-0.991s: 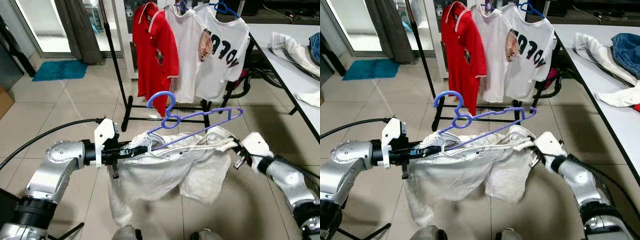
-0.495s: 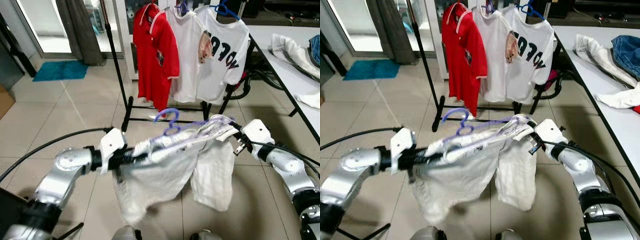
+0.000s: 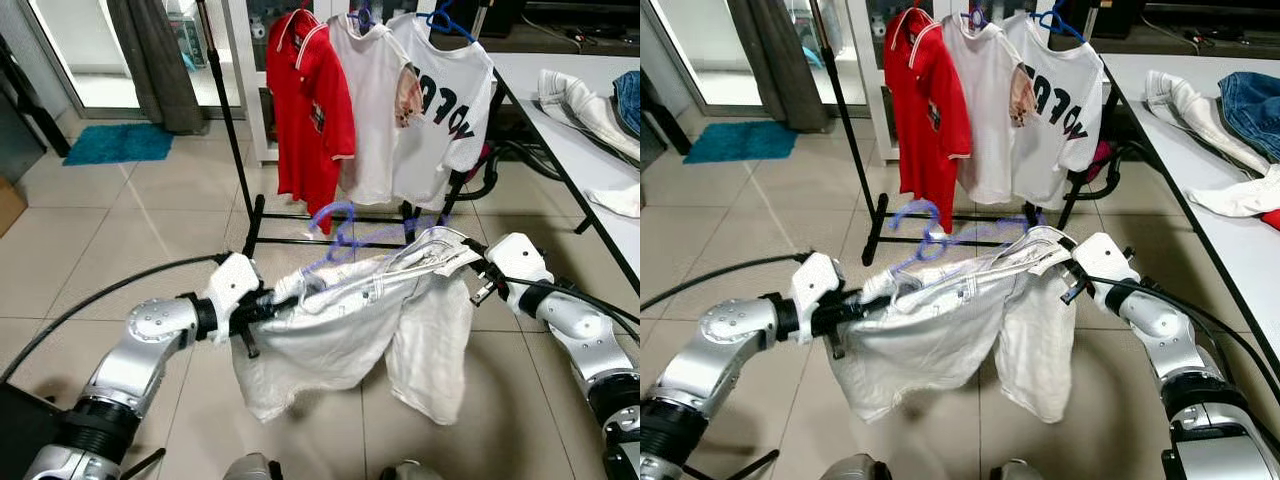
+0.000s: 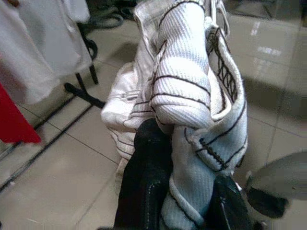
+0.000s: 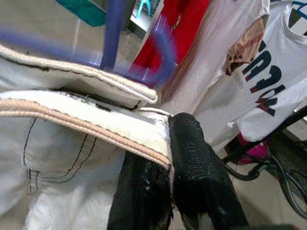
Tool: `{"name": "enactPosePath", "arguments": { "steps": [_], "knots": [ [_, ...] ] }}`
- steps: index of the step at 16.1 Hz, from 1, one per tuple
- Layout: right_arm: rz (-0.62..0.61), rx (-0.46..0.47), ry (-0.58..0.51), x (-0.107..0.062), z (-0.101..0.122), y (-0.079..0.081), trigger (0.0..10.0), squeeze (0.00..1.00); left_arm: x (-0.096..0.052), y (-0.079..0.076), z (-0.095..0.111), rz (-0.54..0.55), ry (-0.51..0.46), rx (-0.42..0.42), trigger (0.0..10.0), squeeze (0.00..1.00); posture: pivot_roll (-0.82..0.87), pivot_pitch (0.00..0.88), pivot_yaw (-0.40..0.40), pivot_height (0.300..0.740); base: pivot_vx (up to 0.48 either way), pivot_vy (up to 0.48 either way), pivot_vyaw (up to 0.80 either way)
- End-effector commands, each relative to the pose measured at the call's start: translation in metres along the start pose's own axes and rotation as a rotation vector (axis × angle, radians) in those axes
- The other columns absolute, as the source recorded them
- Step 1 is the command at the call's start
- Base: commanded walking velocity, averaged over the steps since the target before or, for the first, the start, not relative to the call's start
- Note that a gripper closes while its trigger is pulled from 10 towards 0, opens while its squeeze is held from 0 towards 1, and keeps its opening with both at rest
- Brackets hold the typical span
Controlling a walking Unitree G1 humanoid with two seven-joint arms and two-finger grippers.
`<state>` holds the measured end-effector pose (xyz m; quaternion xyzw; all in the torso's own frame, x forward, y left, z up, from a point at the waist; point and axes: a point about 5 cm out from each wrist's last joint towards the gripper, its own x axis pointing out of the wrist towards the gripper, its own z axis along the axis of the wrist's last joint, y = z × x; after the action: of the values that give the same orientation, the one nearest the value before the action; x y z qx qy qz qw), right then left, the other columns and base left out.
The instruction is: Hang hanger
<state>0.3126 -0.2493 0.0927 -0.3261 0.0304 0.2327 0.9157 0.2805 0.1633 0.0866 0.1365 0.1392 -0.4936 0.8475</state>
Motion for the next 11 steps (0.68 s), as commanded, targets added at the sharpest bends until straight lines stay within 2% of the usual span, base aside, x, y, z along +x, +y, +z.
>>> {"name": "enactPosePath", "arguments": {
  "steps": [1,3,5,9,11],
  "knots": [
    [-0.22,0.005,-0.041,-0.011,0.011,-0.048,0.0,0.0,-0.015,0.007,-0.024,0.058,0.139,-0.043,0.0,0.0,-0.02,0.0,0.03,0.74,0.0,0.0,0.0],
    [-0.226,-0.009,-0.079,-0.009,0.02,-0.053,0.0,0.0,-0.014,0.01,-0.029,0.07,0.196,-0.066,0.0,0.0,-0.02,0.0,0.032,0.74,0.0,0.0,0.0],
    [-0.223,-0.023,-0.095,-0.007,0.024,-0.054,0.0,0.0,-0.012,0.007,-0.029,0.03,0.185,-0.085,0.0,0.0,-0.02,0.0,0.032,0.74,0.0,0.0,0.0],
    [-0.201,-0.052,-0.118,-0.001,0.032,-0.053,0.0,0.0,-0.006,0.001,-0.024,-0.11,0.177,-0.097,0.0,0.0,-0.02,0.0,0.028,0.74,0.0,0.0,0.0],
    [-0.204,-0.052,-0.143,0.001,0.038,-0.053,0.0,0.0,-0.006,0.0,-0.03,-0.121,0.245,-0.109,0.0,0.0,-0.03,0.0,0.028,0.74,0.0,0.0,0.0]
  ]
}}
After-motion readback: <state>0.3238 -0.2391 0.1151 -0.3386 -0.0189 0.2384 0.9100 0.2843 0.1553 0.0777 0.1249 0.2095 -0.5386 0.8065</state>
